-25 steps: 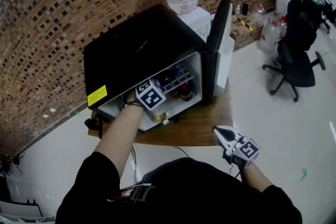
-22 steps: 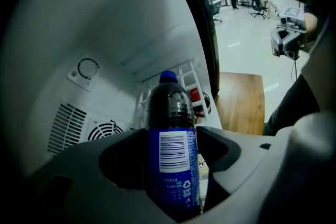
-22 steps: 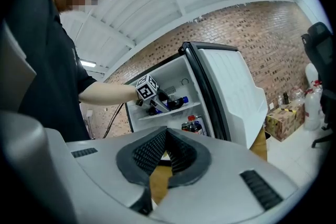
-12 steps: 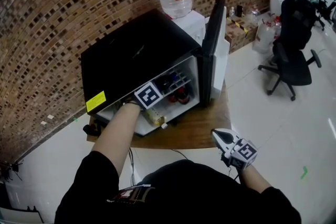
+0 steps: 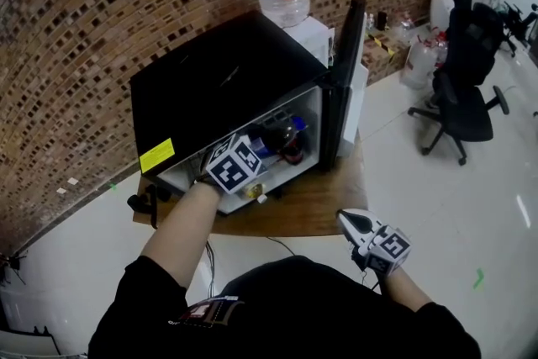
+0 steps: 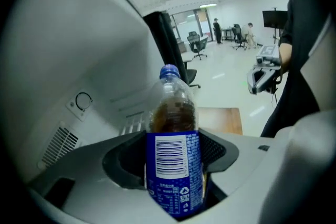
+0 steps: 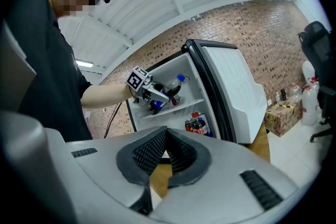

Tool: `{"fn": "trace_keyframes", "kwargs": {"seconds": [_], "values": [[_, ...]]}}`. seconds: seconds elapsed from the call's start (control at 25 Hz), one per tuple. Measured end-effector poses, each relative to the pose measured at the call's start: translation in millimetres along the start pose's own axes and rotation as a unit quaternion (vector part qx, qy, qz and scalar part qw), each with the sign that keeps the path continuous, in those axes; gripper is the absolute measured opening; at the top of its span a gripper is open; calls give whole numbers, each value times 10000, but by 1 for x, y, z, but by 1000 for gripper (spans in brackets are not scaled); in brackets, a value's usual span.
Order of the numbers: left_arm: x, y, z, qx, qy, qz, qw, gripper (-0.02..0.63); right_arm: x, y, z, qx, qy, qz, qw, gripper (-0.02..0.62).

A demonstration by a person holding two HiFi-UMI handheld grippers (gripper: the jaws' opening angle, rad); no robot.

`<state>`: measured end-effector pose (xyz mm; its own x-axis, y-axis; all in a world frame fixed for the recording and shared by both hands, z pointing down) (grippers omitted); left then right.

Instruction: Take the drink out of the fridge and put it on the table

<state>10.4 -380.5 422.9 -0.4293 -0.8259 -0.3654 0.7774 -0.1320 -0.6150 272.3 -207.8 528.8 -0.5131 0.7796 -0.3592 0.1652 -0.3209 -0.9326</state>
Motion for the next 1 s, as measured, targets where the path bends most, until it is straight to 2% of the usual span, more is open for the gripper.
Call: {"fn": "trace_keyframes", "kwargs": {"seconds": [0.12, 0.2, 0.32, 0.44, 0.6, 0.76, 0.92, 1.0], "values": [[-15, 8, -19, -794, -116, -327, 9962, 279, 4, -3, -3, 27, -37, 44, 10000, -5], [-26, 12, -28, -1410, -251, -552, 9882, 279, 6, -3, -6, 45, -74, 61, 9999, -5], [-42, 9, -31, -2307, -550, -933, 9670, 279, 10, -1, -8, 24, -130, 59, 9999, -5], [-65, -1, -20, -2939, -823, -1170, 9451, 279, 11, 4, -11, -14, -216, -17, 9998, -5], [-101, -26, 6, -3522, -1047, -1450, 9187, 279, 5, 14, -15, 16, -390, -135, 9991, -5], [-133, -59, 35, -3934, -1159, -1741, 8953, 279, -3, 14, -12, 20, -529, -186, 9984, -4], [-157, -89, 62, -4171, -1235, -1944, 8792, 279, -17, 1, -1, 99, -573, -233, 9980, -5], [-165, -99, 76, -4237, -1254, -1917, 8764, 279, -28, -8, 5, 143, -614, -225, 9978, -3]]}}
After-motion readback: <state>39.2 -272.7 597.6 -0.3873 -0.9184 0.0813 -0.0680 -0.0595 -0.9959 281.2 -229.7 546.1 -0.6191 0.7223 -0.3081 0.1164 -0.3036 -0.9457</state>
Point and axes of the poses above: the fingertips, and each gripper's own axes: z forward along the fingers, x to its left, y out of its top, the point moved 9 cm from there along -z, backward along the fingers, and after that the axes turned 3 degrees about y, right-handed, at the moved point
